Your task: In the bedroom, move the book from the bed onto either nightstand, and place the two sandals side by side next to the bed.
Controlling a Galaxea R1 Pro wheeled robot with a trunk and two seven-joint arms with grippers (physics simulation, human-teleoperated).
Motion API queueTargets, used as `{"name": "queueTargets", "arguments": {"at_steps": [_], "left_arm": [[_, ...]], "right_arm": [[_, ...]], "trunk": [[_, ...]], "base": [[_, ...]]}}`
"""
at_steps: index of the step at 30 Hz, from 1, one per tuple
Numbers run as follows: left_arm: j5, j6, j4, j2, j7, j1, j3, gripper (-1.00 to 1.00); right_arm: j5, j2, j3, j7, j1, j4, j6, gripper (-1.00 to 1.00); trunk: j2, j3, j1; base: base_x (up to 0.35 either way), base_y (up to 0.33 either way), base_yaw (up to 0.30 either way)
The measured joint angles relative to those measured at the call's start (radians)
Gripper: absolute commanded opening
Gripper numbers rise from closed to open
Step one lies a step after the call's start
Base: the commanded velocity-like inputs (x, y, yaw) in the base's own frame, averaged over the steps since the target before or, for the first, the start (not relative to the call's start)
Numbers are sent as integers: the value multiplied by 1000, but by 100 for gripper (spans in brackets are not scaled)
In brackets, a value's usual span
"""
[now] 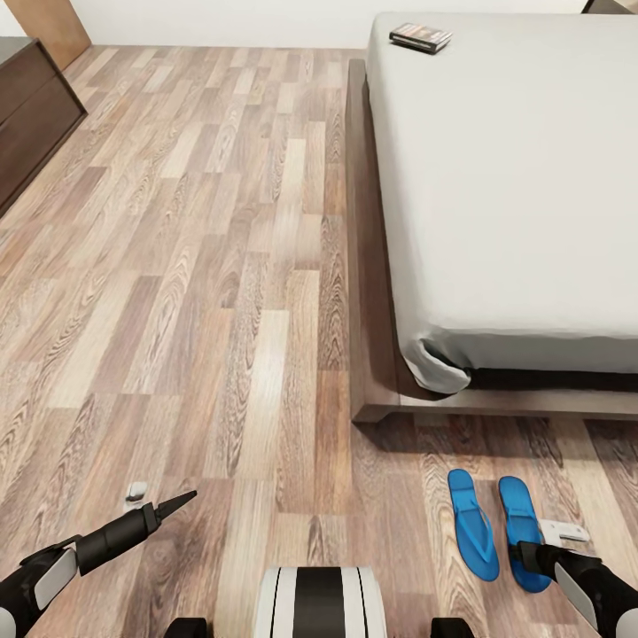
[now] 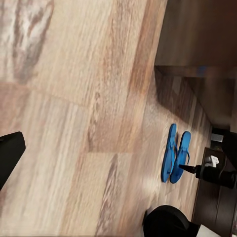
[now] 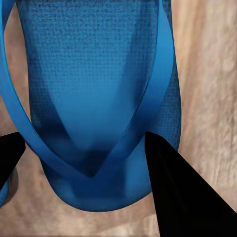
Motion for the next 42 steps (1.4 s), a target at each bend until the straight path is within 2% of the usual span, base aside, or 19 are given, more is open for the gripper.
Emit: {"name": "queueTargets", "arguments": {"at_steps": [17,20,42], "left_arm": [[0,0,0,0,0,0,0,100],[0,0,0,0,0,0,0,100],[0,0,0,0,0,0,0,100]], "right_arm": [[0,0,0,0,0,0,0,-100],[0,0,0,0,0,0,0,-100],[0,0,0,0,0,0,0,-100]], "trunk": [[0,0,0],[-1,-11,1],[-1,-19,2]], "base": [[52,0,0],[0,0,0],[14,0,0]]}}
